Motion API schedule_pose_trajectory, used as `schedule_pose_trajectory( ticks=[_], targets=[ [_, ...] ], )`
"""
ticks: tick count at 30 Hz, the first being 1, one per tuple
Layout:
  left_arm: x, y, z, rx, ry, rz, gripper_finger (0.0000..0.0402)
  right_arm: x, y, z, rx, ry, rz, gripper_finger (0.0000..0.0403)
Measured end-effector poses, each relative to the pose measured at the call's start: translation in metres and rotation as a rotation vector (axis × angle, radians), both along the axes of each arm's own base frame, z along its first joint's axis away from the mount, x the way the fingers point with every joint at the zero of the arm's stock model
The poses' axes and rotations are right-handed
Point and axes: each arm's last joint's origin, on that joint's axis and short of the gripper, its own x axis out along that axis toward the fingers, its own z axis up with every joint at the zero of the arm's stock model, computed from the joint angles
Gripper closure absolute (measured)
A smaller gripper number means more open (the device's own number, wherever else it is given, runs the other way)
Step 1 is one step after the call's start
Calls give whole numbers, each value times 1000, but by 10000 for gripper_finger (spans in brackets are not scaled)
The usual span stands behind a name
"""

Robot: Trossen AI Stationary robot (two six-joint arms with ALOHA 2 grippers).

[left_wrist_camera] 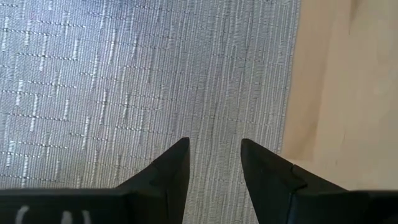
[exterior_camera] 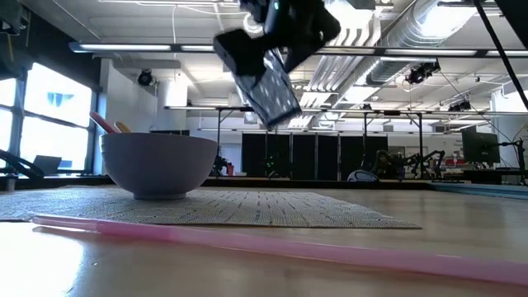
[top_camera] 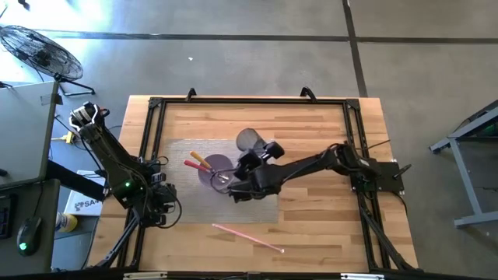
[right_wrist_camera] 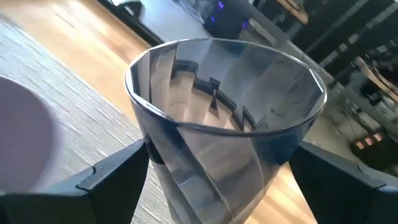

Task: Pick & Place Utensil
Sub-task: Put the blue cup on the top right of the brown placemat

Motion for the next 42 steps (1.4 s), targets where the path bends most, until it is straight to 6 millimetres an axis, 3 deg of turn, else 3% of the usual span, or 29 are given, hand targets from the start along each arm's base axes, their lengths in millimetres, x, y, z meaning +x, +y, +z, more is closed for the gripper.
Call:
schedule_pose_trajectory(
  ticks=[8, 19, 24, 35, 42],
  targets=[
    [0, 0, 0, 5, -9, 2, 262, -19, -36, -53, 82, -46, -122, 41],
    [3, 3, 2, 118, -136, 12, 262, -43, -51, -81, 105, -312, -33, 41],
    [4, 4, 2, 132, -155, 18, 262, -49, -62, -105, 168, -418, 65, 41],
    [5, 5, 3, 177, -210, 23, 262, -55, -68, -114, 157, -416, 177, 38],
    [6, 4, 3, 170, -218, 25, 262, -57, -67, -116, 187, -395, 179, 7]
  ],
)
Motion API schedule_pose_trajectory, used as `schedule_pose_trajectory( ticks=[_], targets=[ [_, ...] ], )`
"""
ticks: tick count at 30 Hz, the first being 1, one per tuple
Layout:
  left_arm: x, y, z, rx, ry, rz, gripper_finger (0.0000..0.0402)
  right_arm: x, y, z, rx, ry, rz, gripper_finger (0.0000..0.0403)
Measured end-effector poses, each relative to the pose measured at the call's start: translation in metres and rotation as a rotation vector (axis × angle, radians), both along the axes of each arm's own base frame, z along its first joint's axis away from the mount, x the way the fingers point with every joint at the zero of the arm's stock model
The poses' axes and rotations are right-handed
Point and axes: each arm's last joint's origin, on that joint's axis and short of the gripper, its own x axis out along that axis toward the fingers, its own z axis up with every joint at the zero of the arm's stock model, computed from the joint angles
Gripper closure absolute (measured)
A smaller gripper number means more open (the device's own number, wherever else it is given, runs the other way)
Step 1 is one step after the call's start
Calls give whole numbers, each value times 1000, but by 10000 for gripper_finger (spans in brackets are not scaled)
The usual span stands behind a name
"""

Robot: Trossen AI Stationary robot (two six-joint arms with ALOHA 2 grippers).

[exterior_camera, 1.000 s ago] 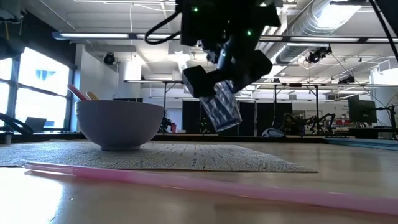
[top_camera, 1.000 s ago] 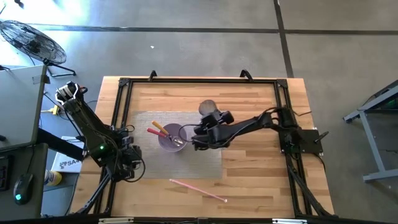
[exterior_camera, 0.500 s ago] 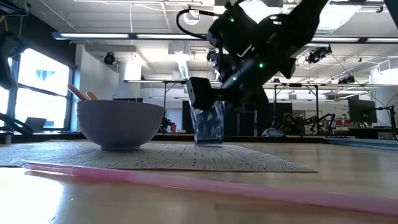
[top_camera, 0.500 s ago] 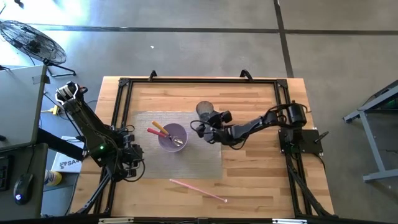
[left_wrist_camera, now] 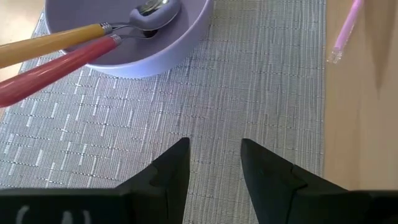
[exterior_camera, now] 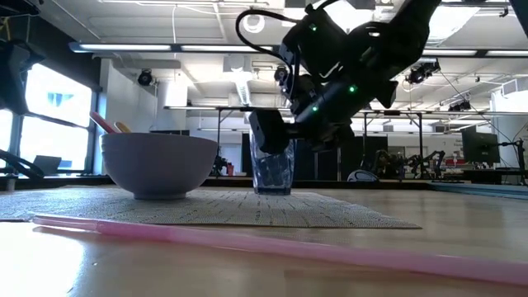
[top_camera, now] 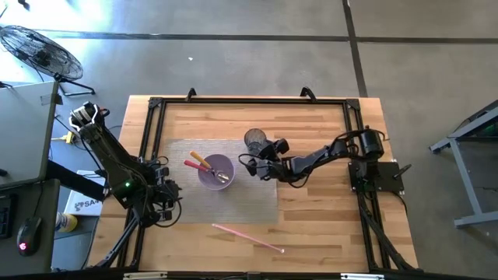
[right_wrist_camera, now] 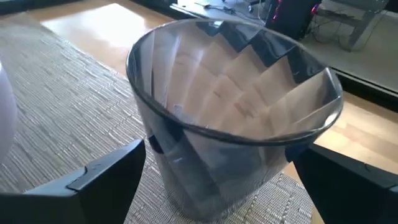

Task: Pick & Place Utensil
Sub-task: Put the blue cup on the top right of the brown placemat, then put the pink straw into the blue cup on the brown placemat

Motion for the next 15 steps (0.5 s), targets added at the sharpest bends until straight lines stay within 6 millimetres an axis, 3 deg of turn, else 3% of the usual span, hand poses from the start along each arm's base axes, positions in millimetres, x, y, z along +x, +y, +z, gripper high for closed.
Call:
schedule_pose_trajectory(
  ticks=[6, 11, 15],
  targets=[
    [0, 0, 0, -7, 7, 0, 262, -3, 1, 3, 56, 31, 44, 4],
    [0, 0, 0, -9, 8, 0, 262, -26, 3, 30, 198, 88, 40, 5],
    [0, 0, 0, -12, 5, 0, 262, -44, 15, 57, 356, 105, 130, 6]
  ],
)
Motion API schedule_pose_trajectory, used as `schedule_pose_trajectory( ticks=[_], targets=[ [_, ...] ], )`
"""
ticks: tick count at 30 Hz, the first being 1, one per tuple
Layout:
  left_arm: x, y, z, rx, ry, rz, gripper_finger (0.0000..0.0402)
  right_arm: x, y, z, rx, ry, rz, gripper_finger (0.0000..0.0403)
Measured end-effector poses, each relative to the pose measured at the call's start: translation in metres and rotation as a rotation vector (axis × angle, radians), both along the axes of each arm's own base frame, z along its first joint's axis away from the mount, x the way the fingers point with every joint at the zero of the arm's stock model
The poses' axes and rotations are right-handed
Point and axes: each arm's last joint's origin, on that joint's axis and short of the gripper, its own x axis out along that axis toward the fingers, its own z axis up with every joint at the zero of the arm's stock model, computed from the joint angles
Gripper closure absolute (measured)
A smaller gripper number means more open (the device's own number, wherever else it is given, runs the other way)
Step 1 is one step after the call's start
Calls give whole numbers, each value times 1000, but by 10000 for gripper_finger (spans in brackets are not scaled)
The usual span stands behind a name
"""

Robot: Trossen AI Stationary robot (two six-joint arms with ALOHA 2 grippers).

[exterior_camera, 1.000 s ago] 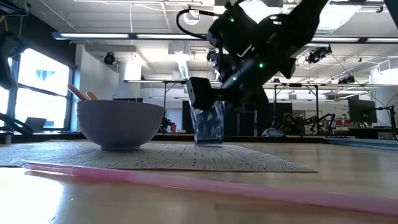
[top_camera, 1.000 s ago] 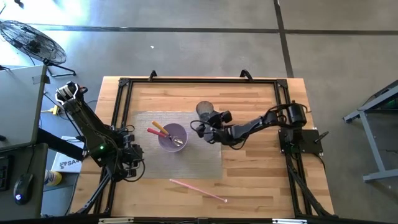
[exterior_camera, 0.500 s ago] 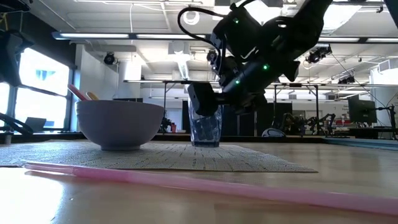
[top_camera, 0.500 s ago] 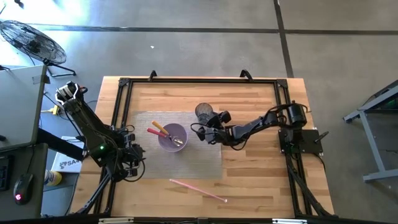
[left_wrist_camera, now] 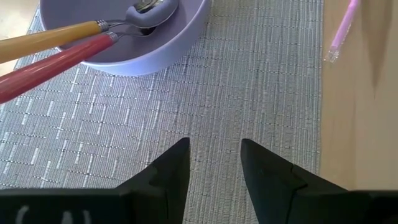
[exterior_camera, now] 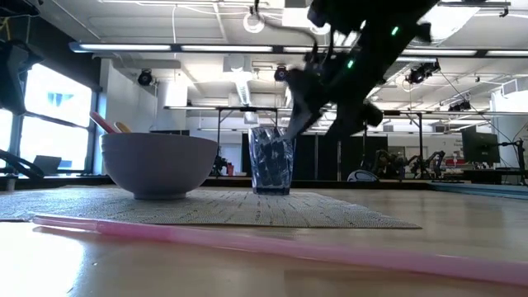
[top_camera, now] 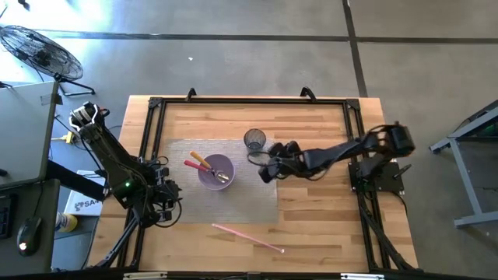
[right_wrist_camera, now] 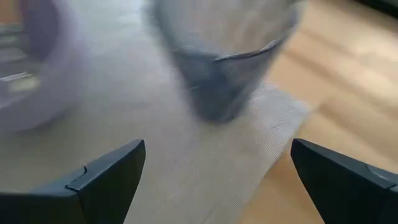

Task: Pick & Place Utensil
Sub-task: Put the pink straw into the blue cup on the brown placemat

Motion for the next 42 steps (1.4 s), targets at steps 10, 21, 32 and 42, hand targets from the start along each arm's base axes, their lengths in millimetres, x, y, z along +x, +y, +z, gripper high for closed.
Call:
schedule_pose_trajectory(
  ticks=[10, 21, 32, 42],
  targets=[
    [2, -1, 1, 4, -48, 12, 262, 6, 102, 11, 18, -171, 389, 63],
    [1, -2, 0, -20, -5, -7, 262, 97, 182, -1, 24, 82, 570, 117],
    [0, -2, 0, -37, 21, -18, 262, 140, 206, -32, 95, 241, 699, 163],
    [-1, -4, -1, -94, 101, -46, 262, 138, 203, -49, 84, 321, 723, 280]
  ],
)
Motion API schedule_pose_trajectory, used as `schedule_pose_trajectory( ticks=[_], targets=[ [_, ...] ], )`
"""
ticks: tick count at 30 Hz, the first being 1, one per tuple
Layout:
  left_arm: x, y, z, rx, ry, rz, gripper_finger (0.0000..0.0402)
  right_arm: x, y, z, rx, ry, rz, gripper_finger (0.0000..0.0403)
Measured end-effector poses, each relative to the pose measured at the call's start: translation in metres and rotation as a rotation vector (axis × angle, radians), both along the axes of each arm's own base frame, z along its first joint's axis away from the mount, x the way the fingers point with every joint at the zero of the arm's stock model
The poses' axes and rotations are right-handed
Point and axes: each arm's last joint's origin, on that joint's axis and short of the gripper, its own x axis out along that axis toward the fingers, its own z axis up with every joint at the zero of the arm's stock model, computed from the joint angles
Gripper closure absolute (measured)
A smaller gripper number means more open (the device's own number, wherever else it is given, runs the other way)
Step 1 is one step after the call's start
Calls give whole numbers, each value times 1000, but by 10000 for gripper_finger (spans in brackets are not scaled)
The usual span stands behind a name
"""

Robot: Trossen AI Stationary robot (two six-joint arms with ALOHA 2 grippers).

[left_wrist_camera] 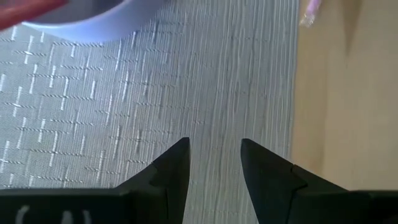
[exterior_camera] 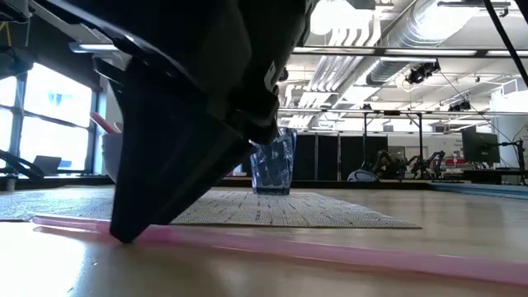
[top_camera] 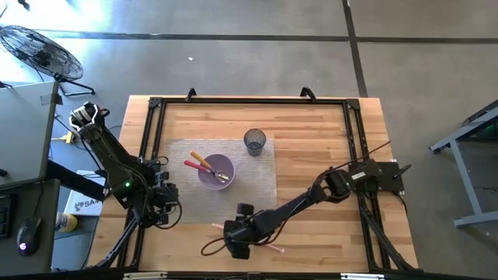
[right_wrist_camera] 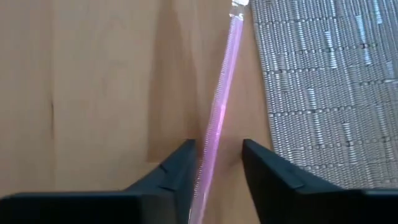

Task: Pick & Place Utensil
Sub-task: Put the pink straw into the blue cup on the brown placemat

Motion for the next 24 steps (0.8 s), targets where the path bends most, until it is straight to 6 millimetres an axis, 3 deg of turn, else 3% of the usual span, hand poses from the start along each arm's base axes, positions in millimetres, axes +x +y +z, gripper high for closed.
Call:
schedule_pose_trajectory(
  ticks=[8, 15, 19, 24],
  targets=[
    [0, 0, 0, -9, 12, -4, 262, -1, 0, -1, 4, 33, 73, 388],
    [0, 0, 0, -9, 13, -5, 262, 0, -4, 2, 14, 33, 62, 378],
    [0, 0, 0, -10, 14, -5, 262, -2, -5, 23, 2, -28, 55, 392],
    [0, 0, 0, -10, 14, -5, 262, -8, -5, 77, -84, -187, 75, 397]
  ],
)
